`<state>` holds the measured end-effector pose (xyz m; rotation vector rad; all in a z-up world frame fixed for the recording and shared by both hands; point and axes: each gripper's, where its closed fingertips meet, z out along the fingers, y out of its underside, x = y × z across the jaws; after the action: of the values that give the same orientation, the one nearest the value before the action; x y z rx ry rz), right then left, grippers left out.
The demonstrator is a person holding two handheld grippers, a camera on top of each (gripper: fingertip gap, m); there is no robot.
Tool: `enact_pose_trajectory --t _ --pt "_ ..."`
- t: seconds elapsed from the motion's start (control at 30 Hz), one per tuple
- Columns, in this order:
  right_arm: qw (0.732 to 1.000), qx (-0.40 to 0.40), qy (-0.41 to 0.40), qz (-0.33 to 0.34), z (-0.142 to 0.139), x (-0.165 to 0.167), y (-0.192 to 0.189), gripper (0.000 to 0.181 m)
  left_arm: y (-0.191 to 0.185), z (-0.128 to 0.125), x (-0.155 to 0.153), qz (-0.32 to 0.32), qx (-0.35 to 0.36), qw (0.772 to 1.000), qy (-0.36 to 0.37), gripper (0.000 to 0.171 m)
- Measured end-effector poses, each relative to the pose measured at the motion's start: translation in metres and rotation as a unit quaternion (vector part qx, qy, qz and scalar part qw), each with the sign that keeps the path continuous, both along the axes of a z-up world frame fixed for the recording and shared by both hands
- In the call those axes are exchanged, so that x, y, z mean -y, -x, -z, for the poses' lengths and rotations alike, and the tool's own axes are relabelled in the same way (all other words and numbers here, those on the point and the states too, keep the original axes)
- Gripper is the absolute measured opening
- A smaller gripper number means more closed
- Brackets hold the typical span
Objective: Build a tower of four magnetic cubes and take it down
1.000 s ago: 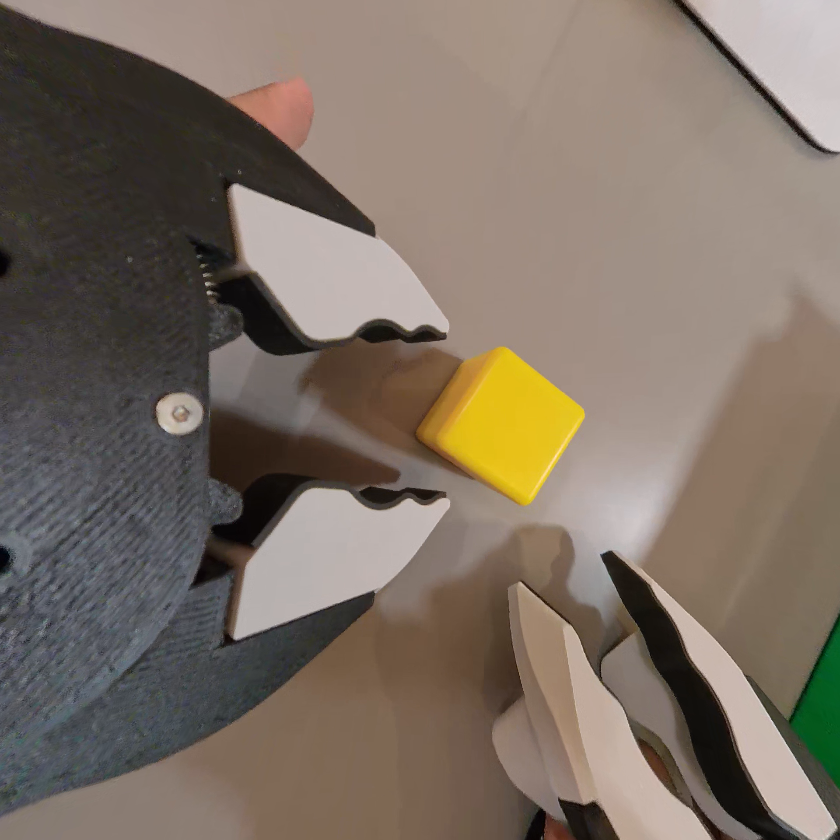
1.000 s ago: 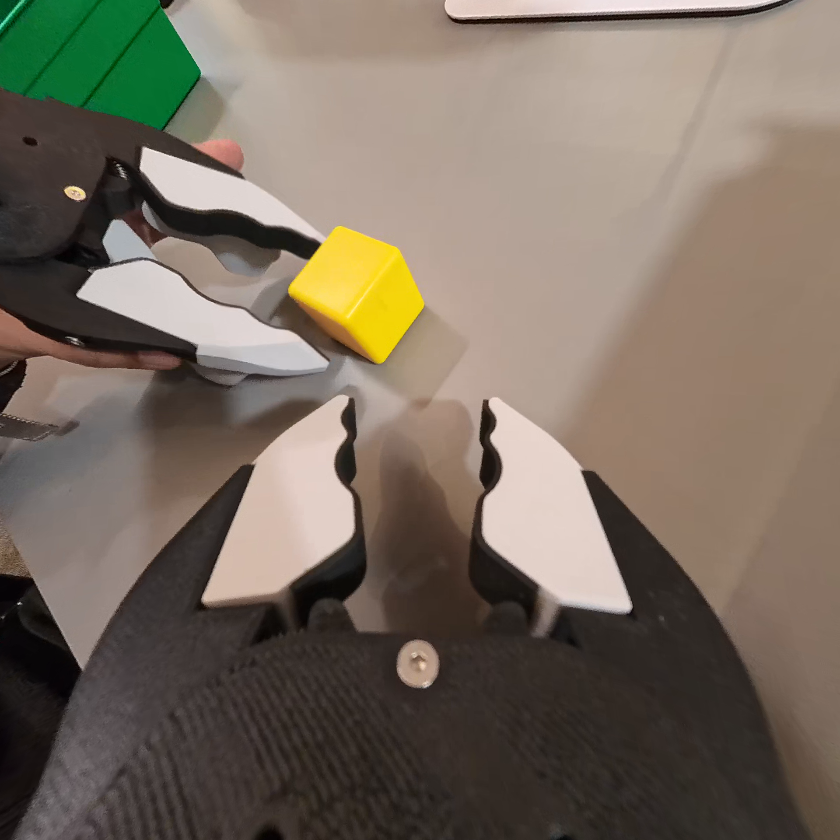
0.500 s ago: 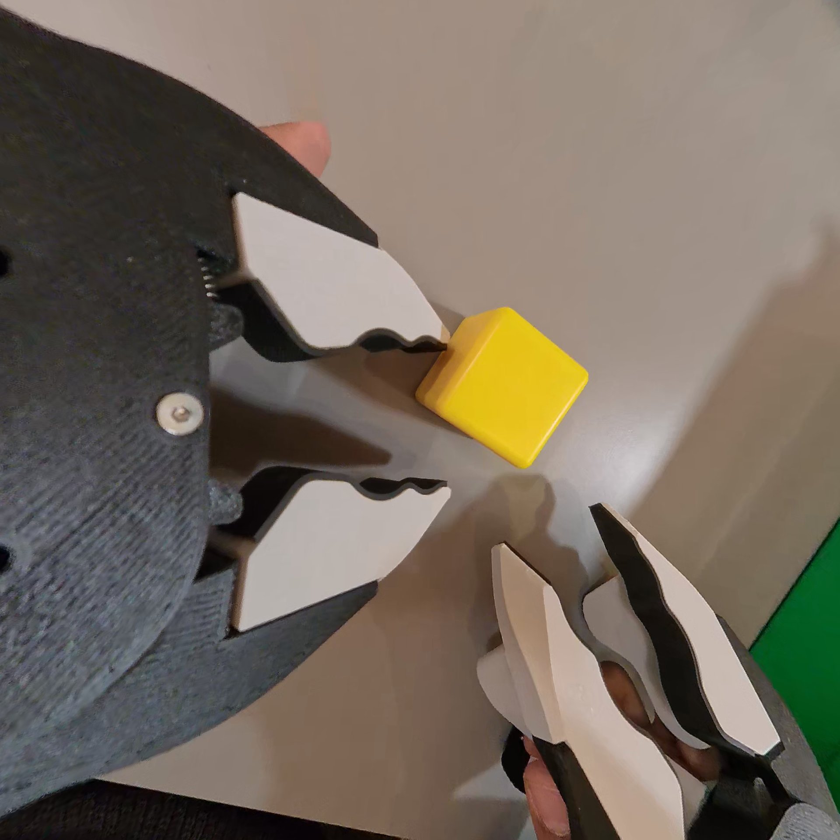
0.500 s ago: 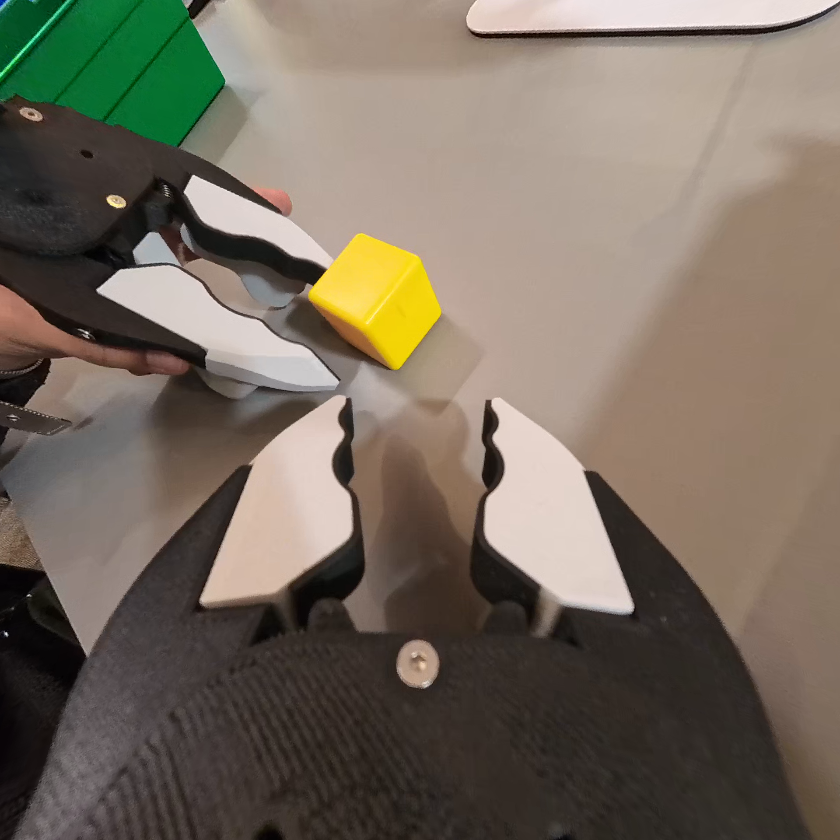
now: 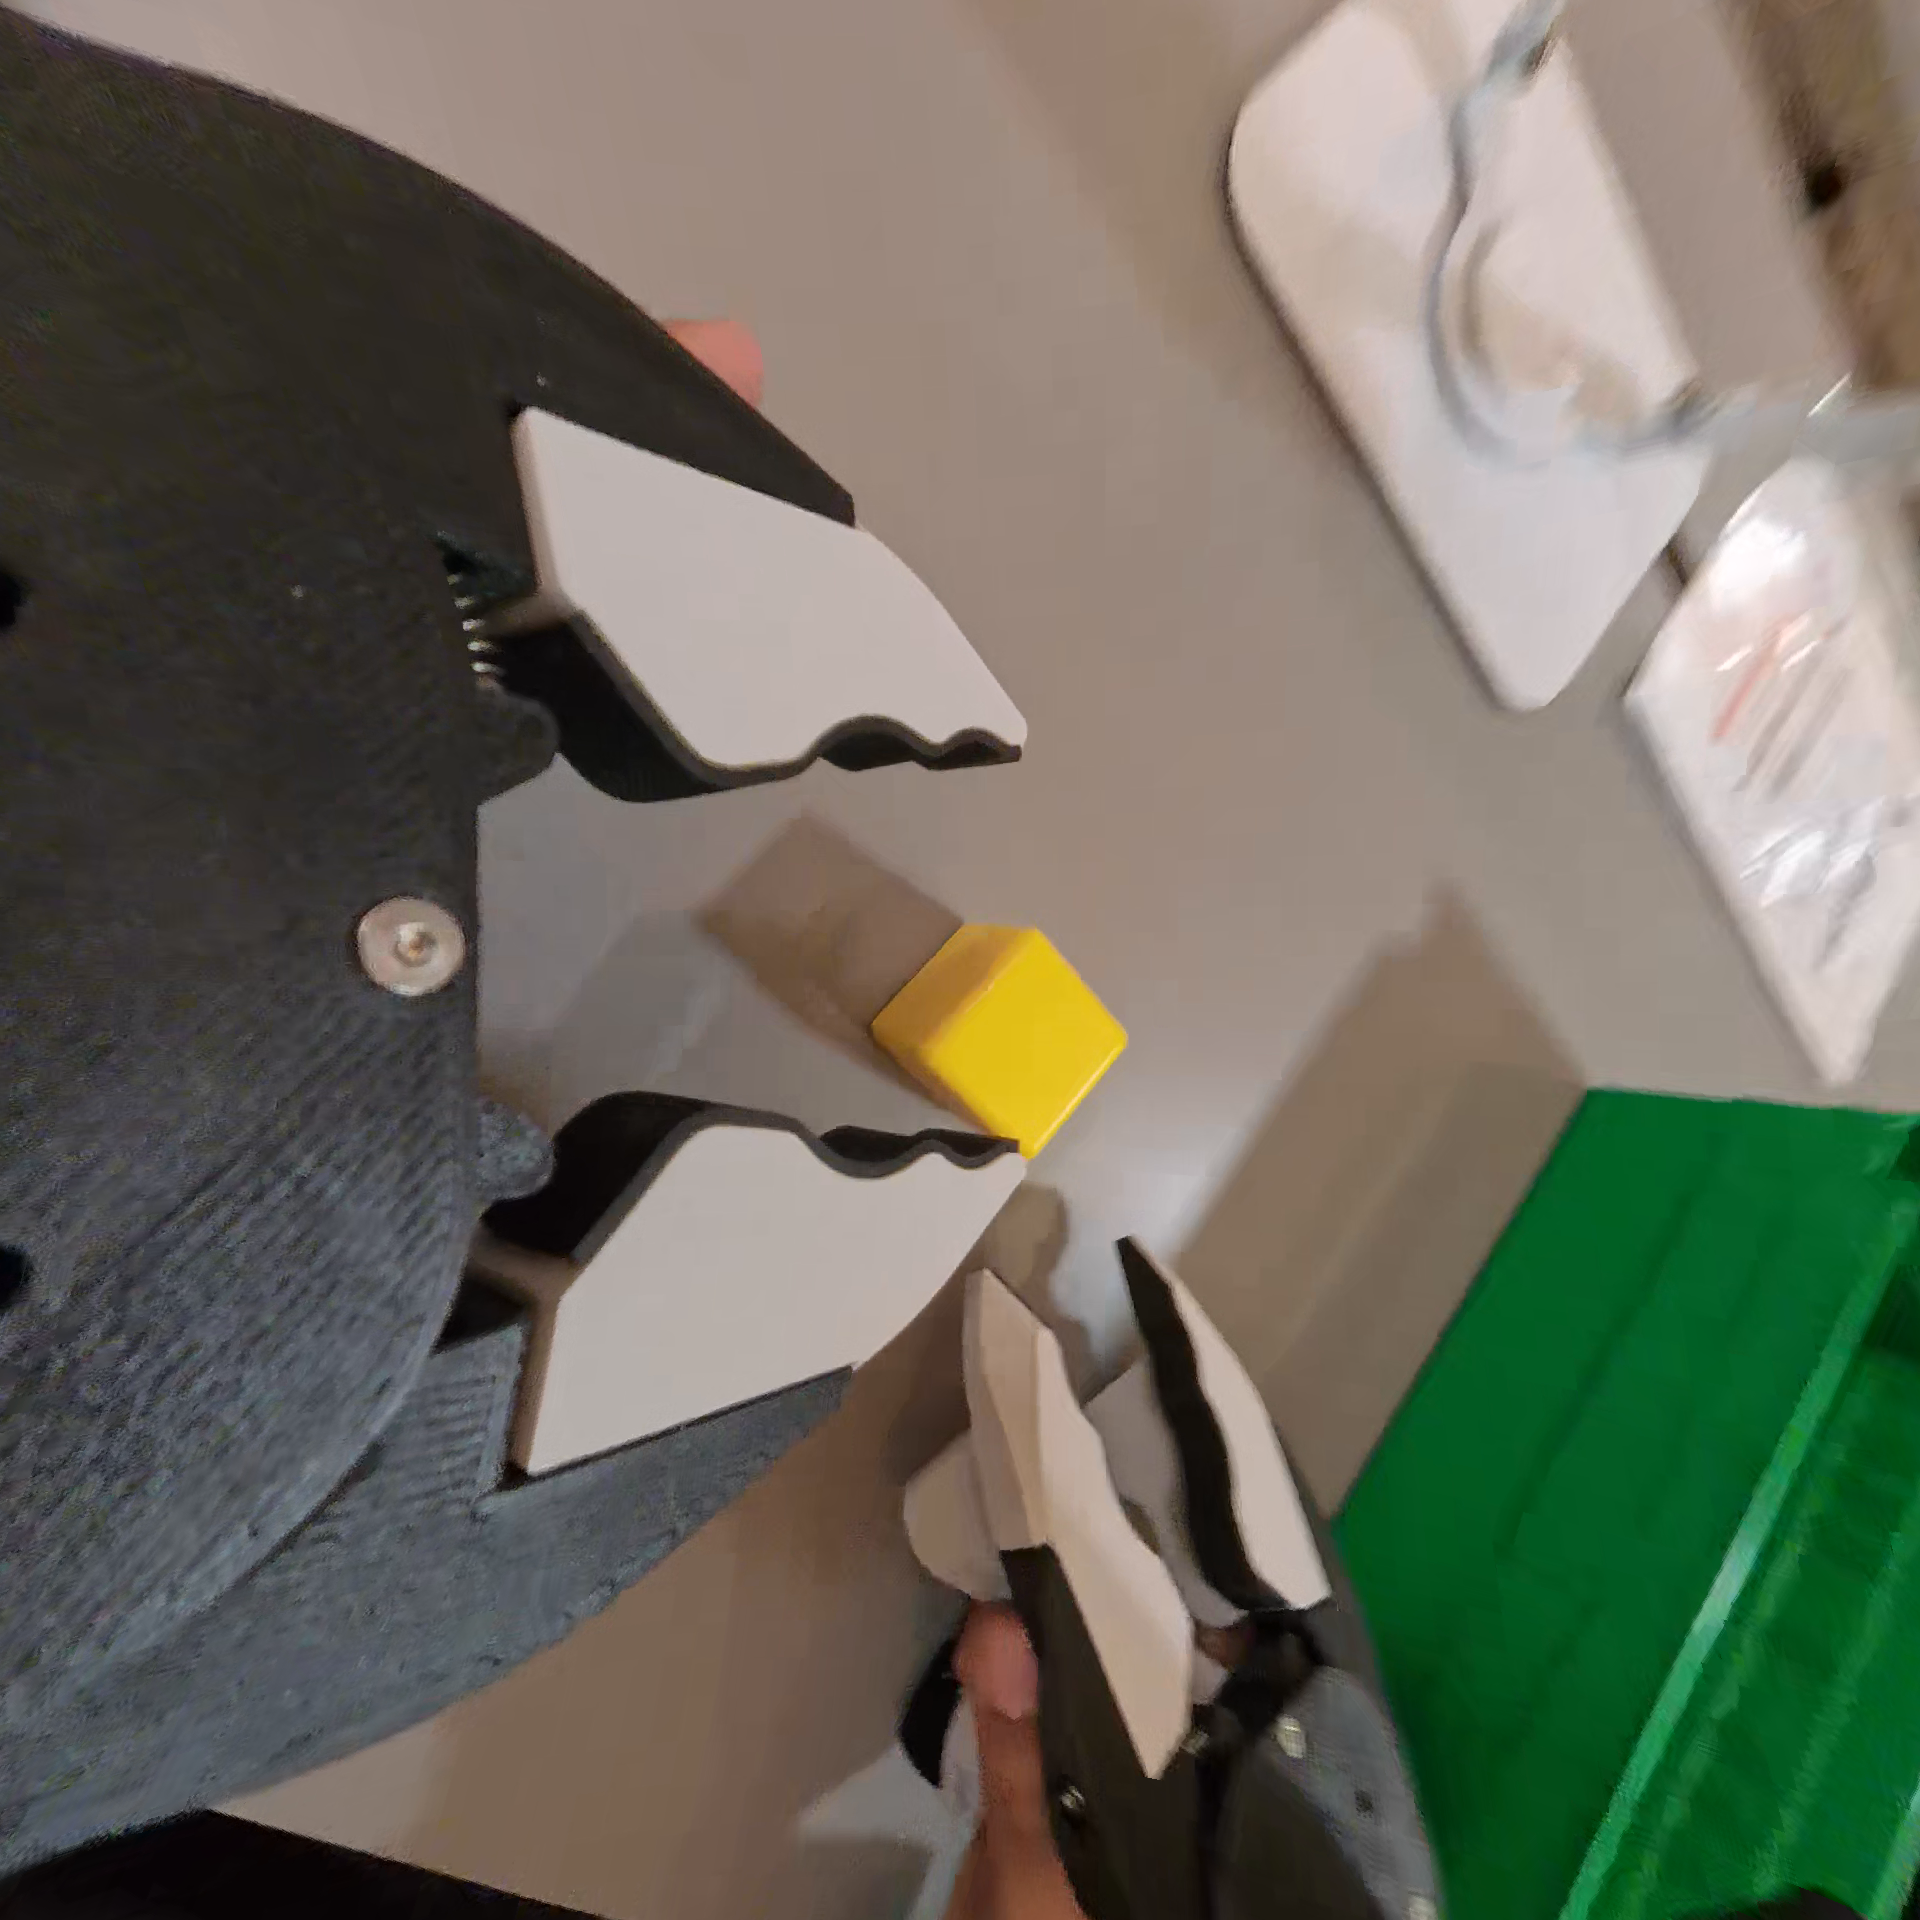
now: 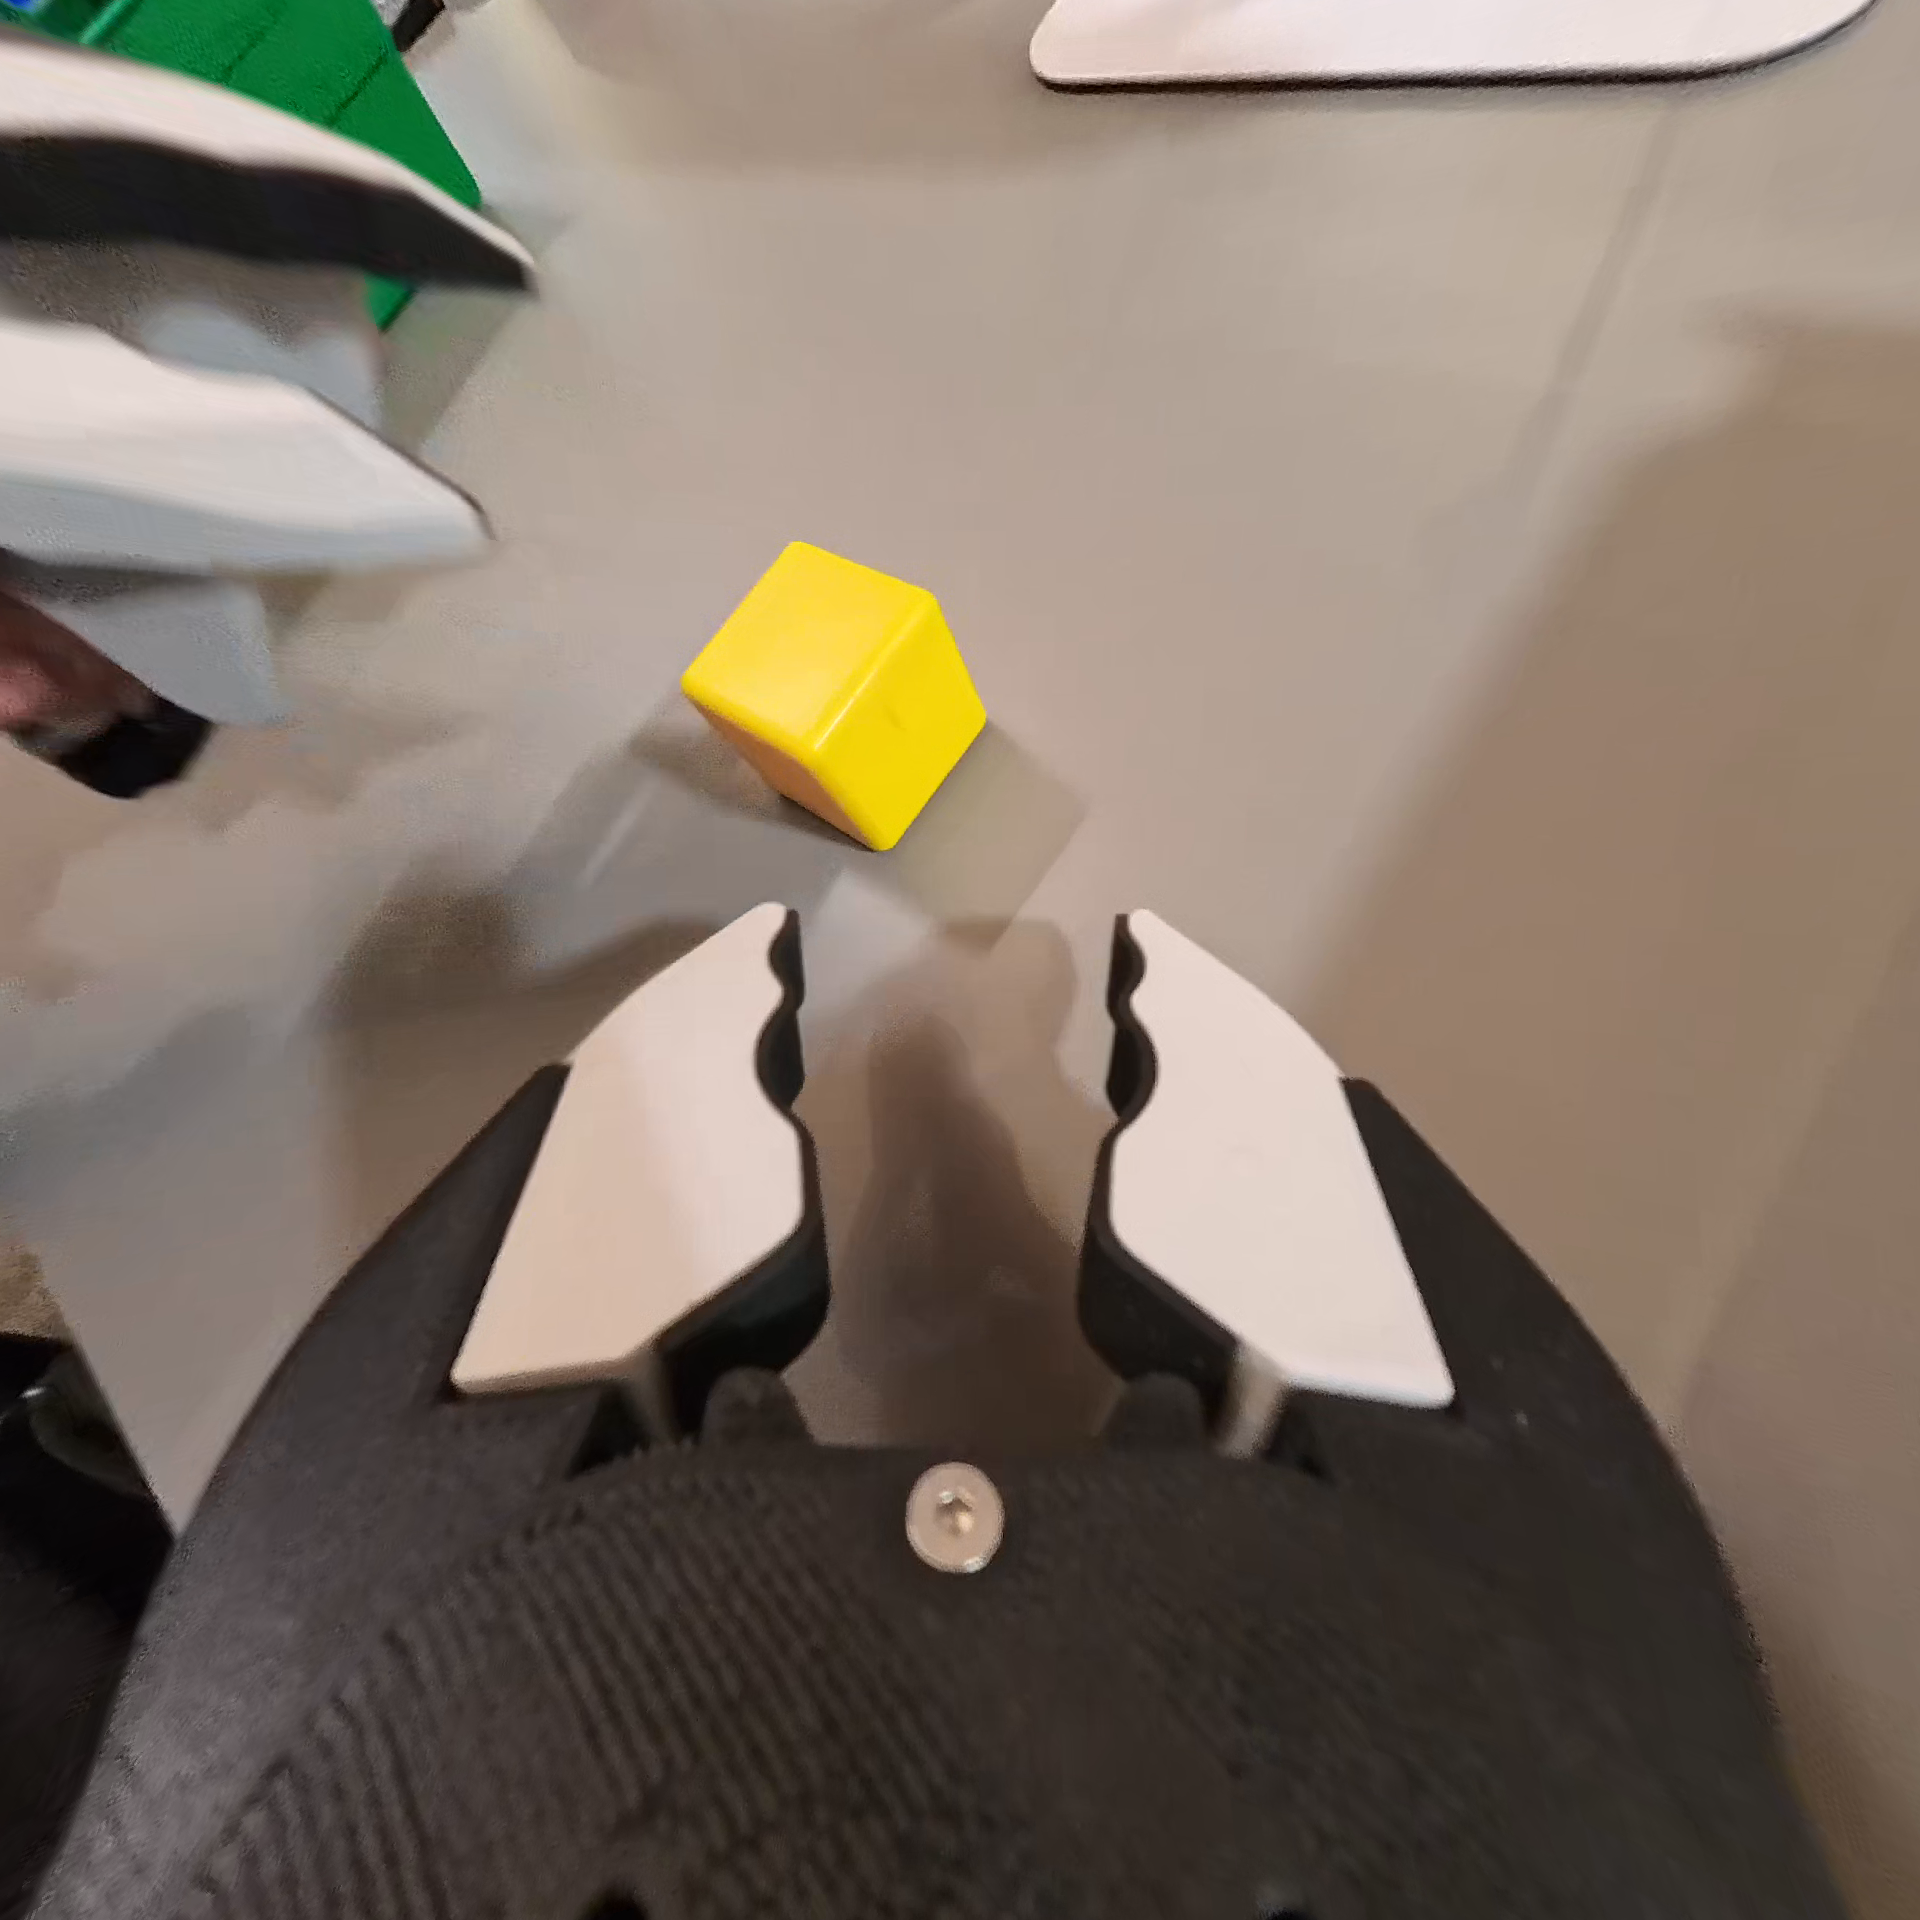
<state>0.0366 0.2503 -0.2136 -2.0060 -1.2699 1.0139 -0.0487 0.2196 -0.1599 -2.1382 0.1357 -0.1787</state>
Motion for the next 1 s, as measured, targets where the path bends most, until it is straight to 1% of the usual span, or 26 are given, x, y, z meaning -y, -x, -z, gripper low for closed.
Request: enact_pose_trajectory --t 0.03,0.1,0.17,0.2,0.27,0.3,0.33,0.37,0.4,0.43,0.47,0.5,0.53,0.6,0.63,0.7,0.77,0.87,1.0 --pt "1.000 0.000 -0.017 0.001 -0.002 0.000 0.000 0.057 0.009 -0.013 0.006 -0.028 -0.009 0.999 -0.024 0.067" --pt "0.999 0.005 -0.050 -0.002 -0.004 0.002 0.000 0.056 0.038 -0.037 0.028 -0.111 -0.030 0.991 -0.067 0.069" --pt "0.998 0.014 -0.068 -0.008 -0.003 0.005 0.000 0.056 0.077 -0.052 0.064 -0.211 -0.069 0.969 -0.105 0.071" --pt "0.997 0.019 -0.074 -0.012 -0.002 0.007 0.000 0.056 0.100 -0.055 0.088 -0.263 -0.105 0.952 -0.116 0.077" --pt "0.996 0.029 -0.085 -0.016 0.000 0.008 0.001 0.056 0.144 -0.052 0.141 -0.352 -0.209 0.905 -0.111 0.083" --pt "0.995 0.033 -0.090 -0.017 0.001 0.009 0.001 0.056 0.162 -0.046 0.168 -0.388 -0.253 0.882 -0.088 0.084" --pt "0.995 0.038 -0.093 -0.018 0.002 0.009 0.002 0.055 0.176 -0.039 0.191 -0.417 -0.278 0.863 -0.061 0.083" --pt "0.994 0.042 -0.096 -0.019 0.003 0.009 0.002 0.055 0.184 -0.030 0.207 -0.428 -0.280 0.859 -0.031 0.081" --pt "0.994 0.046 -0.099 -0.020 0.004 0.010 0.002 0.055 0.189 -0.022 0.218 -0.437 -0.262 0.860 -0.012 0.082" --pt "0.993 0.049 -0.101 -0.021 0.005 0.010 0.003 0.055 0.189 -0.015 0.223 -0.441 -0.226 0.869 -0.008 0.078" --pt "0.993 0.050 -0.103 -0.021 0.005 0.010 0.004 0.055 0.187 -0.008 0.222 -0.436 -0.176 0.883 -0.008 0.074" --pt "0.993 0.051 -0.105 -0.022 0.005 0.010 0.005 0.055 0.186 -0.001 0.221 -0.436 -0.130 0.891 -0.002 0.072" --pt "0.993 0.052 -0.107 -0.023 0.005 0.010 0.006 0.055 0.186 0.007 0.221 -0.433 -0.099 0.896 0.010 0.056" --pt "0.992 0.052 -0.109 -0.024 0.005 0.010 0.008 0.055 0.186 0.019 0.226 -0.430 -0.060 0.900 0.032 0.011" --pt "0.992 0.052 -0.110 -0.025 0.005 0.010 0.009 0.055 0.187 0.021 0.230 -0.430 -0.049 0.901 0.034 0.006" --pt "0.993 0.050 -0.108 -0.026 0.004 0.009 0.012 0.055 0.189 0.021 0.240 -0.448 -0.033 0.892 0.043 0.002" --pt "0.994 0.042 -0.099 -0.026 0.003 0.009 0.015 0.055 0.190 0.021 0.250 -0.457 -0.040 0.887 0.050 0.000" --pt "0.996 0.030 -0.082 -0.020 0.001 0.006 0.019 0.055 0.184 0.022 0.256 -0.460 -0.019 0.887 0.050 0.000" --pt "0.995 0.026 -0.094 -0.019 -0.003 0.001 0.024 0.054 0.176 0.022 0.259 -0.459 -0.023 0.887 0.055 0.000"
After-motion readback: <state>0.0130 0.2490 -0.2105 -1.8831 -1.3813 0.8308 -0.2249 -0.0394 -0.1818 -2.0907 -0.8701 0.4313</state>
